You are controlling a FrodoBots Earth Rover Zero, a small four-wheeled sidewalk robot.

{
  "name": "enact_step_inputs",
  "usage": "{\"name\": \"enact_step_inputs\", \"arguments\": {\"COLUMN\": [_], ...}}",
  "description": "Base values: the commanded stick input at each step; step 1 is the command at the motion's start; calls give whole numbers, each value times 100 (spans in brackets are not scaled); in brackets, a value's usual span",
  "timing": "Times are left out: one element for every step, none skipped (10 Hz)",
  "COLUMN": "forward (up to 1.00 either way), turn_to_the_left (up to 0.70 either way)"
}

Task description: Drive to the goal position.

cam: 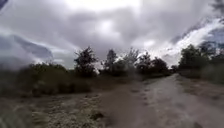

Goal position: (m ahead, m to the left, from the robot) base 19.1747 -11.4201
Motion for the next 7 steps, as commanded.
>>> {"name": "enact_step_inputs", "arguments": {"forward": [45,45,45,45,45,45,45], "turn_to_the_left": [0,0,0,0,0,0,0]}}
